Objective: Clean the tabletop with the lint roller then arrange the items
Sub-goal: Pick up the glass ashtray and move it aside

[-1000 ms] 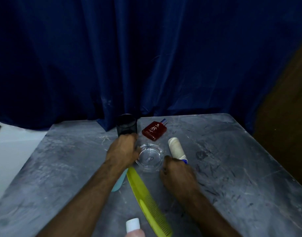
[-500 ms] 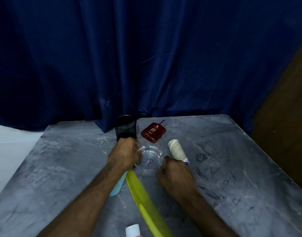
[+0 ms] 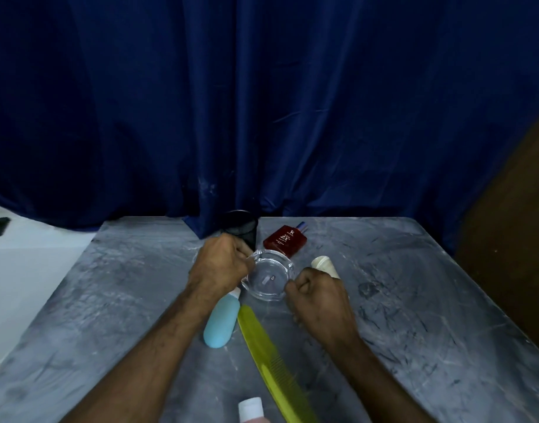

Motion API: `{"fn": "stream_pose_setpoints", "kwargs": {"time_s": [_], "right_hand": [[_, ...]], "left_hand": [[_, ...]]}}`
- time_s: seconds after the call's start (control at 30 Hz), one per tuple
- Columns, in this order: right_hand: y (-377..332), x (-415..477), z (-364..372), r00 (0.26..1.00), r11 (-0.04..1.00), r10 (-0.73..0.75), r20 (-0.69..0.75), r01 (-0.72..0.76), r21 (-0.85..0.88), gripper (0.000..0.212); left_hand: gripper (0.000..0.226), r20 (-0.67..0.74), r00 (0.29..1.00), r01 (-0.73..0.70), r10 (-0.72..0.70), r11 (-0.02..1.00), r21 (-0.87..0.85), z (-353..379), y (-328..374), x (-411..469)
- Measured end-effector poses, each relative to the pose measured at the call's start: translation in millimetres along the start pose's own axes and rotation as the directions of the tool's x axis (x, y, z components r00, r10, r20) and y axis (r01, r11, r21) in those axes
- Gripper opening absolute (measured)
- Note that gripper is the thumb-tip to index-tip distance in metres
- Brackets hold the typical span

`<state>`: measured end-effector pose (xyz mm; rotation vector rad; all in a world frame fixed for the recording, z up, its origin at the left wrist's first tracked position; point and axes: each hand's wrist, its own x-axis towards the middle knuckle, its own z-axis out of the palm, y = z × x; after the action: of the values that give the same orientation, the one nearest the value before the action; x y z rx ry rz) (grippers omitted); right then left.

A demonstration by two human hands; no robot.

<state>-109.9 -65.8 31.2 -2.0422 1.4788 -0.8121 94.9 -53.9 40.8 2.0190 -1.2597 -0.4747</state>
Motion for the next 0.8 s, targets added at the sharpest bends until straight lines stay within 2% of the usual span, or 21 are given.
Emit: {"fn": "stream_pose_setpoints", "kwargs": {"time_s": [0.23,0.43,0.63,0.8], "right_hand": [[-28,20,-5,0.999,0.999,-0.040,-0.029,0.041,0.036,0.038],[-81,45,-6,0.996,0.990,-0.091,0.008,0.090,0.104,0.029],[-155,58,16,0.978,0.970,-0.168,0.126,0.141,0.197,0.021],[-193,58,73,0.947,0.969,-0.183,0.264,0.128,0.210,0.019]], "left_hand": [[0.009,-0.101,0.995,-0.026,0.017,0.996,-0.088,-36,3,-2],[0.007,-0.241,0.970,-0.065,0.014,0.977,-0.201,-86,1,-8],[0.010,-0.357,0.928,-0.046,-0.108,0.916,-0.399,-148,-27,-18],[0.008,-0.345,0.904,0.066,-0.254,0.878,-0.474,-184,-78,-28]]}}
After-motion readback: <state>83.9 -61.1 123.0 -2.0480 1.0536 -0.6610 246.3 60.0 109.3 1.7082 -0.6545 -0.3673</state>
